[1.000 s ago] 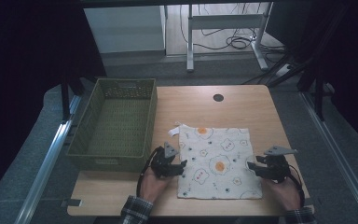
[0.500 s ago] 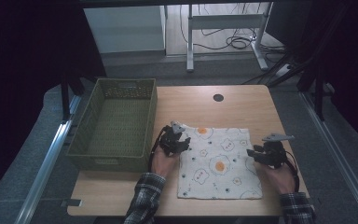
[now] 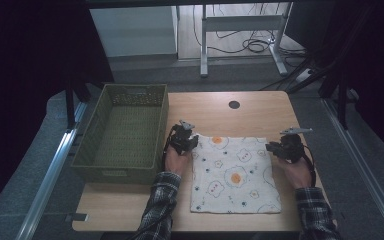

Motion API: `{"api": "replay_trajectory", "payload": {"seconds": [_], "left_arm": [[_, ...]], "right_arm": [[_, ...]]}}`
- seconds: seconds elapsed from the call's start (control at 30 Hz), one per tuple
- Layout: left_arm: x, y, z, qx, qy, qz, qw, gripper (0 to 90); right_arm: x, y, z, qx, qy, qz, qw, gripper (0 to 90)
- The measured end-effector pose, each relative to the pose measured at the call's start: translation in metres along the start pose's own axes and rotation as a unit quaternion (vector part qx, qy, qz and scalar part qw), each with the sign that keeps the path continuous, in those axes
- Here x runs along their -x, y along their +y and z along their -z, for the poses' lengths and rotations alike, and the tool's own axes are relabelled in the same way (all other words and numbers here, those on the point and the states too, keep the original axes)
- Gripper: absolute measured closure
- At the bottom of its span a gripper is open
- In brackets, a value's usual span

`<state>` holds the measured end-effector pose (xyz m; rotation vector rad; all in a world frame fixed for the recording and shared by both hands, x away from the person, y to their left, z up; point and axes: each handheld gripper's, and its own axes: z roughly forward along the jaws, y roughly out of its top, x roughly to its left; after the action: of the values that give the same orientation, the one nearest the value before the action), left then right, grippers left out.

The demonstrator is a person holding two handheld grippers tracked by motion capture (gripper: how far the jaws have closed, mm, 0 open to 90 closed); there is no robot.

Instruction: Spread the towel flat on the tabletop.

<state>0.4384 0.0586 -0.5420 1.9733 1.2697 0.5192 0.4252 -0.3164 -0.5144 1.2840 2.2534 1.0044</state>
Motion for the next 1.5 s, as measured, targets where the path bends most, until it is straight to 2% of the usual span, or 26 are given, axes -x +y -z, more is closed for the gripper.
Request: {"api": "replay_trajectory", "payload": {"seconds": [0.07, 0.27, 0.4, 0.53, 0.6, 0.7, 0.73, 0.87, 0.93, 0.97, 1.07, 1.1, 1.2, 1.37, 1.5], "left_arm": [[0.0, 0.0, -0.003, -0.002, 0.002, -0.003, 1.0, 62.9], [-0.005, -0.002, -0.01, -0.003, 0.004, 0.01, 0.9999, 55.3], [-0.007, -0.004, -0.014, -0.007, 0.017, 0.011, 0.9998, 50.0], [-0.008, -0.006, -0.019, -0.015, 0.017, 0.009, 0.9997, 47.9], [-0.009, -0.008, -0.02, -0.009, 0.011, 0.013, 0.9998, 48.3], [-0.008, -0.008, -0.019, -0.008, -0.001, 0.011, 0.9999, 55.8], [-0.007, -0.008, -0.019, -0.008, -0.005, 0.01, 0.9999, 59.7], [-0.005, -0.007, -0.02, -0.006, -0.024, 0.007, 0.9997, 74.3], [-0.004, -0.007, -0.02, -0.008, -0.033, 0.008, 0.9994, 85.2], [-0.003, -0.007, -0.02, -0.008, -0.033, 0.005, 0.9994, 86.7], [-0.004, -0.007, -0.018, -0.011, -0.035, 0.004, 0.9993, 88.5], [-0.004, -0.007, -0.016, -0.006, -0.032, 0.003, 0.9995, 88.6], [-0.009, -0.003, -0.008, 0.019, -0.041, 0.022, 0.9987, 88.8], [-0.009, 0.016, 0.006, 0.042, -0.031, 0.015, 0.9985, 88.6], [-0.012, 0.03, 0.016, 0.063, -0.031, 0.021, 0.9973, 88.3]], "right_arm": [[0.003, 0.005, -0.006, -0.002, -0.004, -0.002, 1.0, 73.8], [0.009, 0.014, -0.024, -0.006, -0.013, -0.005, 0.9999, 72.9], [0.012, 0.015, -0.031, -0.005, -0.019, -0.005, 0.9998, 69.6], [0.016, 0.014, -0.037, -0.008, -0.022, -0.012, 0.9996, 66.5], [0.016, 0.014, -0.04, -0.012, -0.022, -0.011, 0.9996, 66.0], [0.014, 0.012, -0.045, -0.026, -0.027, 0.004, 0.9993, 66.5], [0.012, 0.011, -0.045, -0.022, -0.026, 0.007, 0.9994, 67.0], [0.011, 0.011, -0.045, -0.024, -0.011, -0.002, 0.9996, 82.6], [0.009, 0.012, -0.045, -0.026, -0.009, -0.003, 0.9996, 86.5], [0.008, 0.012, -0.044, -0.03, -0.009, 0.001, 0.9995, 87.1], [0.006, 0.012, -0.041, -0.038, -0.01, 0.009, 0.9992, 88.0], [0.006, 0.012, -0.039, -0.035, -0.014, 0.011, 0.9992, 88.1], [0.009, 0.015, -0.03, -0.02, -0.009, 0.004, 0.9998, 88.1], [0.01, 0.03, -0.014, 0.008, -0.012, 0.008, 0.9999, 88.1], [0.012, 0.041, -0.005, 0.025, -0.016, 0.006, 0.9995, 88.0]]}}
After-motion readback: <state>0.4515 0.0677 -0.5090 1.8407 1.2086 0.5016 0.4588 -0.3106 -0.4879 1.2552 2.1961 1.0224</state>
